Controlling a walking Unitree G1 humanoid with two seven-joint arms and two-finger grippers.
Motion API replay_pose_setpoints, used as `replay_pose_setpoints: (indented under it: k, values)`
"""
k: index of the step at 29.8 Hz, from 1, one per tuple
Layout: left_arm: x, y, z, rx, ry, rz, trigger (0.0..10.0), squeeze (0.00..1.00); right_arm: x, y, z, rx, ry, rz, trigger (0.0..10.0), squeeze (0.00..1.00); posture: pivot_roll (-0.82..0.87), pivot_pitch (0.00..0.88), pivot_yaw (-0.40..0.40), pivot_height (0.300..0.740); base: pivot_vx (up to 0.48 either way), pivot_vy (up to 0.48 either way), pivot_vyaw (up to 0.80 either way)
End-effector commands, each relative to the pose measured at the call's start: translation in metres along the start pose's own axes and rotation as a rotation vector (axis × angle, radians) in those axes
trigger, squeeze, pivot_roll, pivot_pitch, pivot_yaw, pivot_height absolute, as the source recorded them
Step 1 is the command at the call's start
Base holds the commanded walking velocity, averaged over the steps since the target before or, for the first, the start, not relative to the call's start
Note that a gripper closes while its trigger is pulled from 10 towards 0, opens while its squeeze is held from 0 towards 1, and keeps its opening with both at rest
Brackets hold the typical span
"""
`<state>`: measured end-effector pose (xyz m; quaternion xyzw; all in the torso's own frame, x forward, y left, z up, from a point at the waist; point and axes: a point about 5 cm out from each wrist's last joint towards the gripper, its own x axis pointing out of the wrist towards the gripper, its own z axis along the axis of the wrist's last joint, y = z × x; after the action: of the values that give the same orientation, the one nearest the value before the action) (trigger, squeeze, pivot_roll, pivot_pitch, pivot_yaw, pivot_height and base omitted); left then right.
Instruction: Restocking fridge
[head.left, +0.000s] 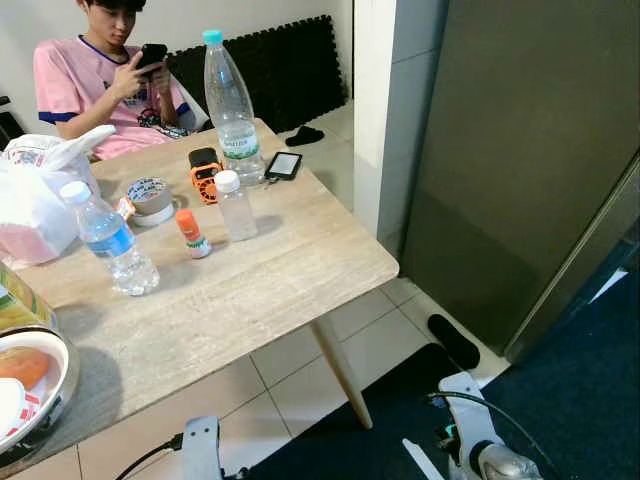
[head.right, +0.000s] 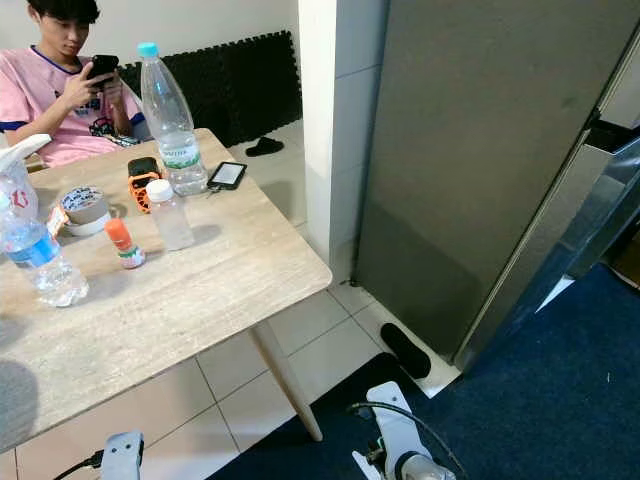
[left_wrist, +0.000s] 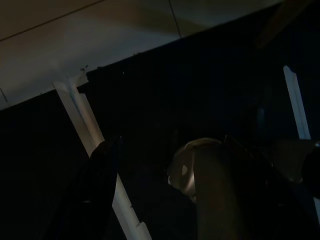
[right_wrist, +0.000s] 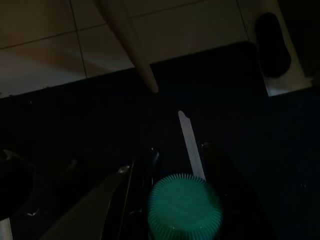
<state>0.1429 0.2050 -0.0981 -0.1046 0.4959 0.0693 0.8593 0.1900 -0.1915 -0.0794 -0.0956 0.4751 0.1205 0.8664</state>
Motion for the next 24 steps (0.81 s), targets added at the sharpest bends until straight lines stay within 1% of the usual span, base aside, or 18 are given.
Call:
replay_pose_setpoints:
  k: [1,2,4,8,10,11,12,13,15,17,18,20,21,23,24]
  values:
    - [0.000,-0.002,-0.005,0.004,0.012,-0.008,10.0,0.00,0.000,0.001,-0.002,0.002,0.005,-0.004,10.0,0.00,0.01,0.000,0.027,0.740,0.000,0.000,0.00]
    - [0.000,-0.002,-0.005,0.004,0.012,-0.008,10.0,0.00,0.000,0.001,-0.002,0.002,0.005,-0.004,10.0,0.00,0.01,0.000,0.027,0.740,0.000,0.000,0.00]
    - [-0.001,0.003,-0.005,0.002,0.008,-0.005,10.0,0.00,0.000,-0.004,0.006,-0.009,-0.031,-0.023,10.0,0.00,0.00,0.000,0.032,0.740,0.000,0.000,0.00]
    - [-0.002,0.005,-0.005,0.003,0.003,-0.007,10.0,0.00,0.000,-0.007,0.014,-0.016,-0.065,-0.035,10.0,0.00,0.00,0.000,0.036,0.740,0.000,0.000,0.00]
    - [-0.002,0.006,-0.004,0.009,-0.002,-0.014,10.0,0.00,0.000,-0.011,0.023,-0.079,-0.097,-0.047,10.0,0.00,-0.02,0.015,0.042,0.740,0.000,0.000,0.00]
    - [-0.002,0.006,-0.004,0.009,-0.002,-0.014,10.0,0.00,0.000,-0.011,0.023,-0.079,-0.097,-0.047,10.0,0.00,-0.02,0.015,0.042,0.740,0.000,0.000,0.00]
    - [-0.003,0.007,-0.005,0.018,0.000,-0.020,10.0,0.00,-0.001,-0.013,0.027,-0.142,-0.107,-0.055,10.0,0.00,-0.03,0.049,0.039,0.740,0.000,0.000,0.00]
    - [-0.003,0.007,-0.006,0.031,0.004,-0.023,10.0,0.00,-0.002,-0.017,0.030,-0.185,-0.113,-0.070,10.0,0.00,-0.03,0.055,0.038,0.740,0.000,0.000,0.00]
    - [-0.004,0.009,-0.006,0.040,0.004,-0.029,10.0,0.00,-0.004,-0.024,0.037,-0.240,-0.132,-0.093,10.0,0.00,-0.04,0.089,0.022,0.740,0.000,0.000,0.00]
    - [-0.004,0.009,-0.006,0.040,0.004,-0.029,10.0,0.00,-0.004,-0.024,0.037,-0.240,-0.132,-0.093,10.0,0.00,-0.04,0.089,0.022,0.740,0.000,0.000,0.00]
    - [-0.004,0.012,-0.004,0.040,-0.004,-0.021,10.0,0.00,-0.005,-0.030,0.042,-0.279,-0.143,-0.107,10.0,0.00,0.00,0.121,0.010,0.740,0.000,0.000,0.00]
    - [-0.004,0.014,-0.002,0.034,-0.012,-0.015,10.0,0.00,-0.006,-0.033,0.042,-0.309,-0.137,-0.122,10.0,0.00,0.01,0.125,0.007,0.740,0.000,0.000,0.00]
    - [-0.004,0.014,-0.002,0.033,-0.018,-0.022,10.0,0.00,-0.006,-0.034,0.042,-0.314,-0.137,-0.128,10.0,0.00,0.00,0.119,-0.006,0.740,0.000,0.000,0.00]
    - [-0.004,0.014,-0.001,0.032,-0.022,-0.029,10.0,0.00,-0.006,-0.035,0.043,-0.316,-0.139,-0.132,10.0,0.00,0.00,0.123,-0.008,0.740,0.000,0.000,0.00]
    - [-0.005,0.016,-0.003,0.046,-0.013,-0.027,10.0,0.00,-0.006,-0.035,0.045,-0.303,-0.151,-0.138,10.0,0.00,0.00,0.138,-0.013,0.740,0.000,0.000,0.00]
